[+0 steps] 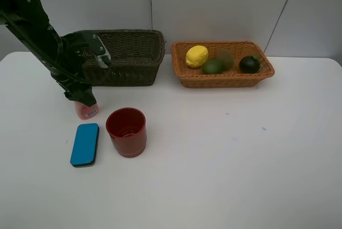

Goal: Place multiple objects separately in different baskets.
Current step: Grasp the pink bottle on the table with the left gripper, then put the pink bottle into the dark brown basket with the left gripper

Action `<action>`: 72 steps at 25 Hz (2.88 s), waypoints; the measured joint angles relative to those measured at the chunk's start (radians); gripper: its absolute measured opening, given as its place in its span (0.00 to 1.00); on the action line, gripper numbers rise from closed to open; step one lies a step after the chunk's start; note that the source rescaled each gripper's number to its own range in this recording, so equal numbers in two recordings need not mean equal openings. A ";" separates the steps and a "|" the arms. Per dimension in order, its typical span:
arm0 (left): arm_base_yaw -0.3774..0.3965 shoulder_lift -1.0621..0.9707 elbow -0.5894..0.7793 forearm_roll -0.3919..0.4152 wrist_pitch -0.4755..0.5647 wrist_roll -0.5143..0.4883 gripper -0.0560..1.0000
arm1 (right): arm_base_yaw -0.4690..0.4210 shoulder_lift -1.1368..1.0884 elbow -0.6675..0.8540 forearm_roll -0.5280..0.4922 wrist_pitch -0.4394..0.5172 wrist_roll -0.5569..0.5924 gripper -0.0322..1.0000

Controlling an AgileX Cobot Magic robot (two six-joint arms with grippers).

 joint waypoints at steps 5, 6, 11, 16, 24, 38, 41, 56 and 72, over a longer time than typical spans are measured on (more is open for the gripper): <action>0.000 0.028 0.000 0.000 -0.003 0.000 1.00 | 0.000 0.000 0.000 0.000 0.000 0.000 1.00; 0.000 0.031 0.000 0.001 -0.004 0.000 1.00 | 0.000 0.000 0.000 0.000 0.000 0.000 1.00; 0.000 0.038 0.000 0.005 -0.005 0.000 0.72 | 0.000 0.000 0.000 0.000 0.000 0.000 1.00; 0.000 0.039 0.000 0.009 -0.007 0.001 0.46 | 0.000 0.000 0.000 0.000 0.000 0.000 1.00; 0.000 0.039 0.000 0.009 -0.007 0.001 0.46 | 0.000 0.000 0.000 0.000 0.000 0.000 1.00; 0.000 0.015 0.000 0.011 -0.001 0.001 0.46 | 0.000 0.000 0.000 0.000 0.000 0.000 1.00; 0.000 -0.036 0.000 0.011 0.033 0.001 0.46 | 0.000 0.000 0.000 0.000 0.000 0.000 1.00; 0.000 -0.364 -0.016 0.013 0.036 -0.007 0.46 | 0.000 0.000 0.000 0.000 0.000 0.000 1.00; 0.000 -0.188 -0.429 0.223 0.084 -0.850 0.46 | 0.000 0.000 0.000 0.000 0.000 0.000 1.00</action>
